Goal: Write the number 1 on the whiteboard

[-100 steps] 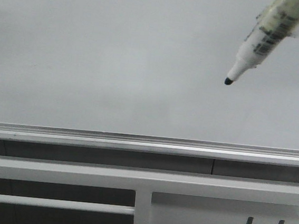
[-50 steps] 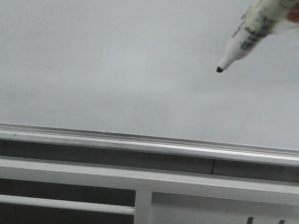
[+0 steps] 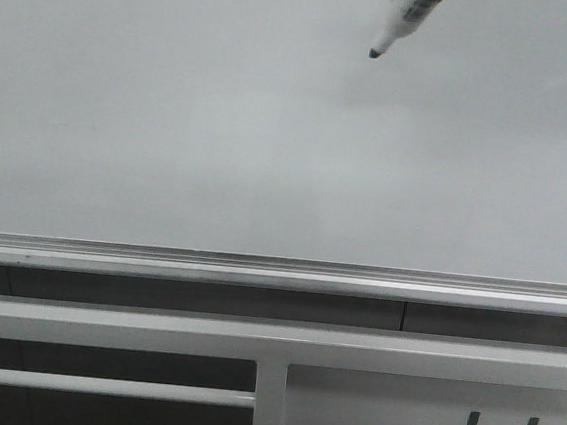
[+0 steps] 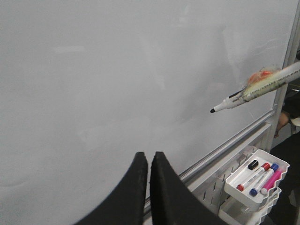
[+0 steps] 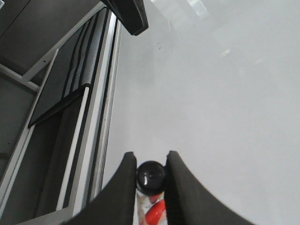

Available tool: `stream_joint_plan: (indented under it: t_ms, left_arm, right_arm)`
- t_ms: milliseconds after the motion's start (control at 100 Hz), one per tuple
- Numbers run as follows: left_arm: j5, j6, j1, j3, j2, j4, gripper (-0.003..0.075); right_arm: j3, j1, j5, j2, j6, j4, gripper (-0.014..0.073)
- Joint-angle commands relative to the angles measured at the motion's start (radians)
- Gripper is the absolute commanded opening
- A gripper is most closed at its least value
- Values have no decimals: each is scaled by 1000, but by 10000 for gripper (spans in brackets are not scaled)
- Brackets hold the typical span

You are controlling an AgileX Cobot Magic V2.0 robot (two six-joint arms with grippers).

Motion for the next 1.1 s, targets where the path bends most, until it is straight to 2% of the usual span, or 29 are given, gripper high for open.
stream_joint_plan:
  t_ms: [0,100,360,1090]
  left_arm:
    - [-22,2,-5,-29,6,17,-20]
    - [-22,2,-5,-29,6,17,-20]
    - [-34,2,-5,-29,6,17,-20]
    - [-35,2,-5,-29,6,20,-20]
  right_arm:
    - [-25,-1,-34,37,-73,106,-67]
    - [-25,-1,-34,67,-122,154,-67]
    - [-23,-1,-33,94,-127,154,-67]
    - [-23,-1,-166,123,-180,154,-67]
